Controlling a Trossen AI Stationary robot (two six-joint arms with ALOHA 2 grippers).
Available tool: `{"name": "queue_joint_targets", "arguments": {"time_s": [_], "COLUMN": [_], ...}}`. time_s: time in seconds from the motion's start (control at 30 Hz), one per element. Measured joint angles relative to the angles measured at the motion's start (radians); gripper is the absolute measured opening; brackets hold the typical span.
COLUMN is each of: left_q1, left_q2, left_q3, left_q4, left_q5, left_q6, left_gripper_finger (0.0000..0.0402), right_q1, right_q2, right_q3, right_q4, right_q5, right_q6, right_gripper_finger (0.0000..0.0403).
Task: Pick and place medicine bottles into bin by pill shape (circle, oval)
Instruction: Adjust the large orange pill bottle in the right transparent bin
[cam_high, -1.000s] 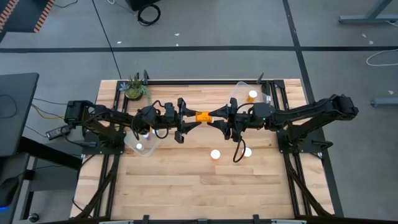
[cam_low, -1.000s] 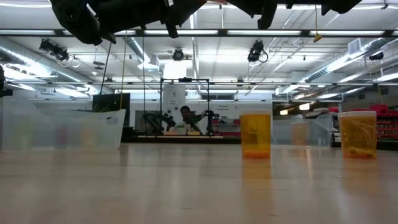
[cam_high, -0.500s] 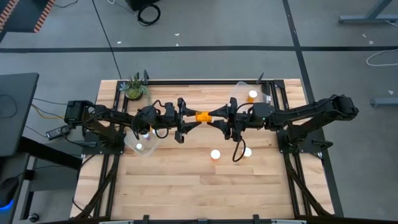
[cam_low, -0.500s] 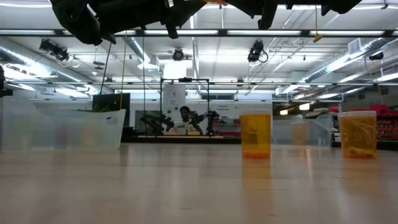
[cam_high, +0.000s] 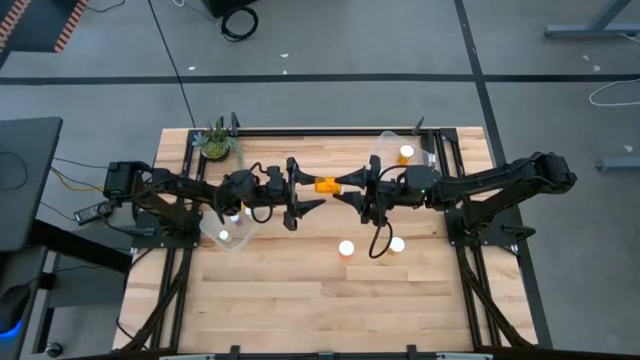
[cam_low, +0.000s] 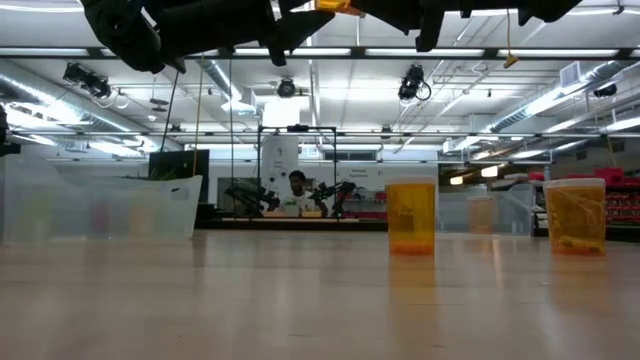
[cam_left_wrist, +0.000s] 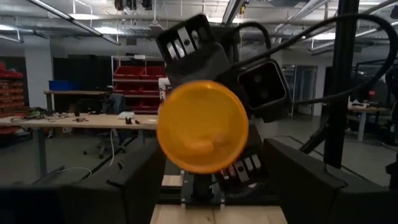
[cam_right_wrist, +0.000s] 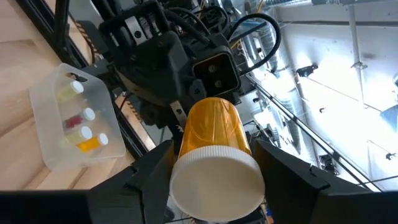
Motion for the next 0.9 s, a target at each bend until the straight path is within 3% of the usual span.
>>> {"name": "queue_joint_targets", "arguments": {"time_s": [0.23, 0.43, 0.7, 0.9], "left_q1": [0.014, 0.034, 0.055, 0.055], "left_q2": [0.000, 0.000, 0.000, 0.000], "left_q3": [0.000, -0.001, -0.001, -0.001], "left_q4": [-0.064, -0.205, -0.434, -0.529], "left_q5": [0.004, 0.001, -0.001, -0.002], "left_q6": [0.000, 0.000, -0.003, -0.039], "left_gripper_finger": [0.0297, 0.0299, 0.0294, 0.0293], "right_q1": [0.000, -0.001, -0.046, -0.147], "right_q2": [-0.003, -0.009, -0.010, -0.010], "right_q3": [0.000, 0.000, 0.000, 0.000], "right_q4": [0.002, -0.013, -0.200, -0.333], "right_q5": [0.025, 0.140, 0.302, 0.348], "right_q6": [-0.001, 0.019, 0.133, 0.270], "right_gripper_finger": [0.0222, 0.0224, 0.0225, 0.0224]}}
